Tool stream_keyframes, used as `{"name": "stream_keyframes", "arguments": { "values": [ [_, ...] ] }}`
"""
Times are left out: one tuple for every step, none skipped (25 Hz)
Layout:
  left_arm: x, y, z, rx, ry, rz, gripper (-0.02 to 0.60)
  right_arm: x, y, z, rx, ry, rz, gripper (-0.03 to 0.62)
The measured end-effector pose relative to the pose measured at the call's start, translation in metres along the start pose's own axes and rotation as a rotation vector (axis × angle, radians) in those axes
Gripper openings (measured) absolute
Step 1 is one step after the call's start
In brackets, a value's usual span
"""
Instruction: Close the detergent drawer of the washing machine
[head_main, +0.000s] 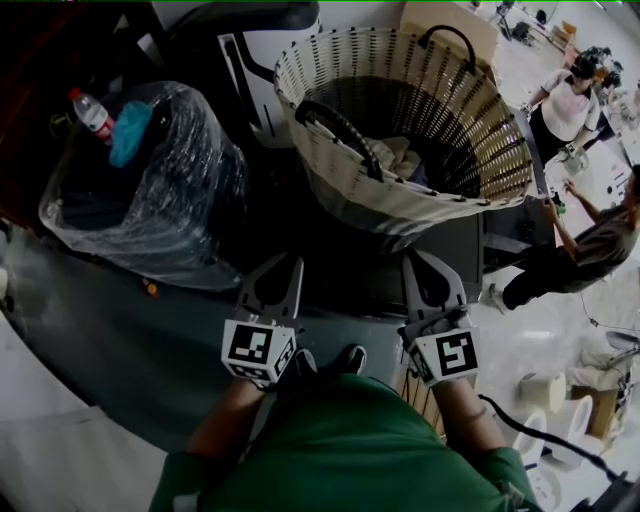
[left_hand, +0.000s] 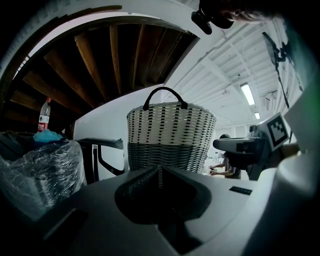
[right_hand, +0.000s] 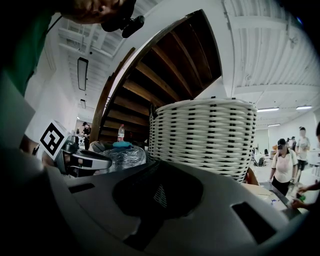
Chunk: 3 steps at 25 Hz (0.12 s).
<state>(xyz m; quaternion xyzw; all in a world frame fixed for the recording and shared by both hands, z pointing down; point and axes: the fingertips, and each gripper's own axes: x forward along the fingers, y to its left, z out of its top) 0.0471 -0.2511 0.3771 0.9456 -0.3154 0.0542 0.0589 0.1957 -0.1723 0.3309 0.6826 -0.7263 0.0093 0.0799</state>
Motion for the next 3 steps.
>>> {"name": "stream_keyframes", "arguments": {
  "values": [
    [0.0002, 0.0004, 0.0, 0.0, -0.001, 0.0, 0.04, 0.0003, 0.0, 0.0007, -0.001, -0.011, 0.002, 0.023],
    [0.0003, 0.0008, 0.0, 0.0, -0.001, 0.001, 0.04, 0.0007, 0.0, 0.0017, -0.001, -0.025, 0.004, 0.023],
    [0.0005, 0.0012, 0.0, -0.001, -0.001, 0.001, 0.04, 0.0012, 0.0001, 0.0029, -0.001, -0.04, 0.006, 0.022]
  ]
}}
